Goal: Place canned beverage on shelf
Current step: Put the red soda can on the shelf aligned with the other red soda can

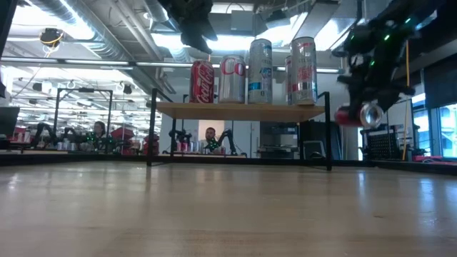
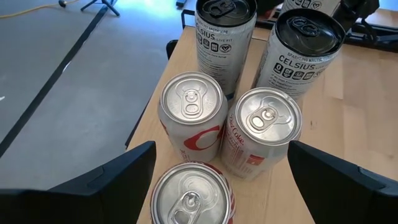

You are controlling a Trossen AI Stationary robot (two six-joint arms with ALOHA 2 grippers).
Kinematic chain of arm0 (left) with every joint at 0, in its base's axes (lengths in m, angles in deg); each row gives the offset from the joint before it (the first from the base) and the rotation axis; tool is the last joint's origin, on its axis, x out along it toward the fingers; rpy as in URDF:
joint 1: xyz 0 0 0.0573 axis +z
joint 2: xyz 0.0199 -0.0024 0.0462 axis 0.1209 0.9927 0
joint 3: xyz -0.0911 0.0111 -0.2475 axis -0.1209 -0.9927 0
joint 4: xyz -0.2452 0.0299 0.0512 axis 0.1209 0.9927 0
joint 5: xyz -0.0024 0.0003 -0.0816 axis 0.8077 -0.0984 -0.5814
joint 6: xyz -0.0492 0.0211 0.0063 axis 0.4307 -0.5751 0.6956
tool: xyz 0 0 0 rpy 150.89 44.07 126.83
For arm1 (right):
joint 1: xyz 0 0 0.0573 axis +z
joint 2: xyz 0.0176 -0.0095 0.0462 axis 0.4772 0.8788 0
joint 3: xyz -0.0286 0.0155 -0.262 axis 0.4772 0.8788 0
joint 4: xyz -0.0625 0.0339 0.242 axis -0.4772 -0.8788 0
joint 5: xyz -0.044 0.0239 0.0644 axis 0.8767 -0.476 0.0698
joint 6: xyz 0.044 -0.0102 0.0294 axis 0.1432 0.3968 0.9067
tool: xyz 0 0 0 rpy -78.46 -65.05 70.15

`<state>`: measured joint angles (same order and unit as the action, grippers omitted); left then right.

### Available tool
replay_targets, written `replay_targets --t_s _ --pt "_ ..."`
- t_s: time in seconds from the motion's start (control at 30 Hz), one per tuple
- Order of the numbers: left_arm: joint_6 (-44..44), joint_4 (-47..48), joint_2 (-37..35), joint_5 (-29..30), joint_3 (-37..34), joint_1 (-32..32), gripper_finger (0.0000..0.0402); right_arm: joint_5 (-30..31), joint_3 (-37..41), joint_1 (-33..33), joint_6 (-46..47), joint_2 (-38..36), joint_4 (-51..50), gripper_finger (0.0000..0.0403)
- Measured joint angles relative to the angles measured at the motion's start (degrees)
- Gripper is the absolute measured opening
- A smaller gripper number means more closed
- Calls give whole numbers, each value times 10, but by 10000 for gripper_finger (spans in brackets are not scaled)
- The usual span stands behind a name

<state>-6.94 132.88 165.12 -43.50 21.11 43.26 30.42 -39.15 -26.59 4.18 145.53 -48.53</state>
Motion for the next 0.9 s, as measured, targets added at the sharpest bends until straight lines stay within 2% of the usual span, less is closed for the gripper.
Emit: replay_targets --t_s 0.37,0.57,0.73,0.9 --pt "21 -2 0 0 0 -6 350 -133 0 0 -4 -204 -32 272" --pt "33 -2 0 0 0 -28 350 -237 0 0 -26 -268 -24 274" --pt "100 -2 0 -22 0 -59 350 -366 -9 0 -24 -315 9 274" --pt "193 -38 0 -50 0 -120 350 -459 -29 0 7 -348 51 276"
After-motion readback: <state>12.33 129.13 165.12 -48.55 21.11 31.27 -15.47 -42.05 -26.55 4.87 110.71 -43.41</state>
